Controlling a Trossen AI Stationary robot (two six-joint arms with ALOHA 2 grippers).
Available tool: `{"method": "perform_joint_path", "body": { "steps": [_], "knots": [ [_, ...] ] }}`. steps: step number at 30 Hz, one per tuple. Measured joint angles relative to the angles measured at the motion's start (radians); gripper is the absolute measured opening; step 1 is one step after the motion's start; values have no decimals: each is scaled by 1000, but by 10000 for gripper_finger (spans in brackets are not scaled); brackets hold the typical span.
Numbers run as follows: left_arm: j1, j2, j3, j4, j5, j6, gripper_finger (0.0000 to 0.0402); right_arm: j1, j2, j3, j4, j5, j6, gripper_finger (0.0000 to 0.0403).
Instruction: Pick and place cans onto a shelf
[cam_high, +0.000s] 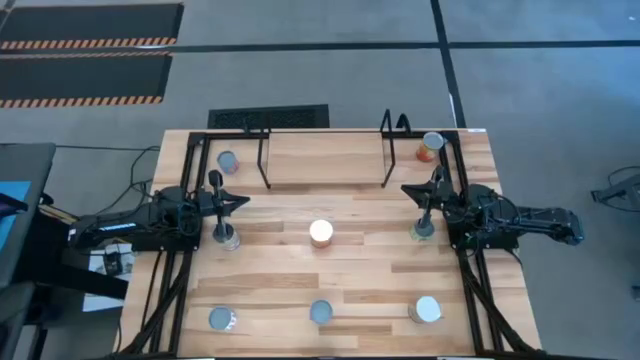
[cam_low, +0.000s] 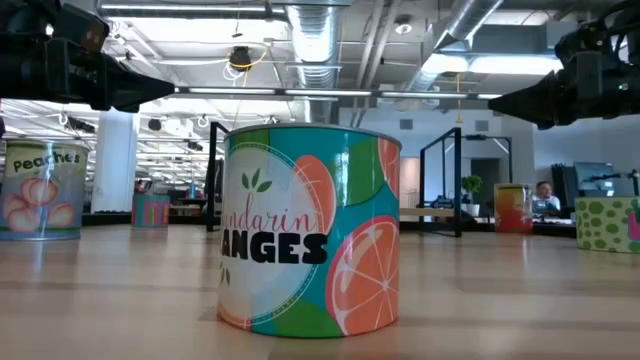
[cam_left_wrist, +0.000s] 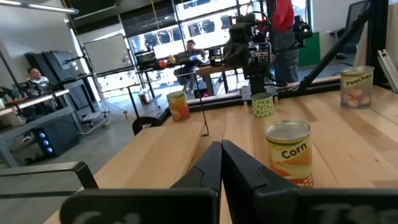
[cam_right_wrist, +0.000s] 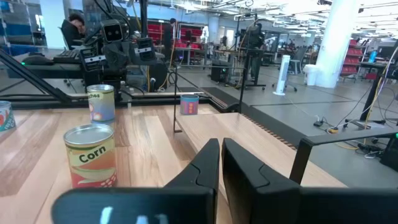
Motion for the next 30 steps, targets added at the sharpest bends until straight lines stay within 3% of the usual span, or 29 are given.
{"method": "perform_joint_path", "body": {
  "steps": [30],
  "knots": [
    [0,0,0,3,-1,12,0,0,0,0,0,0,0,43]
  ]
}}
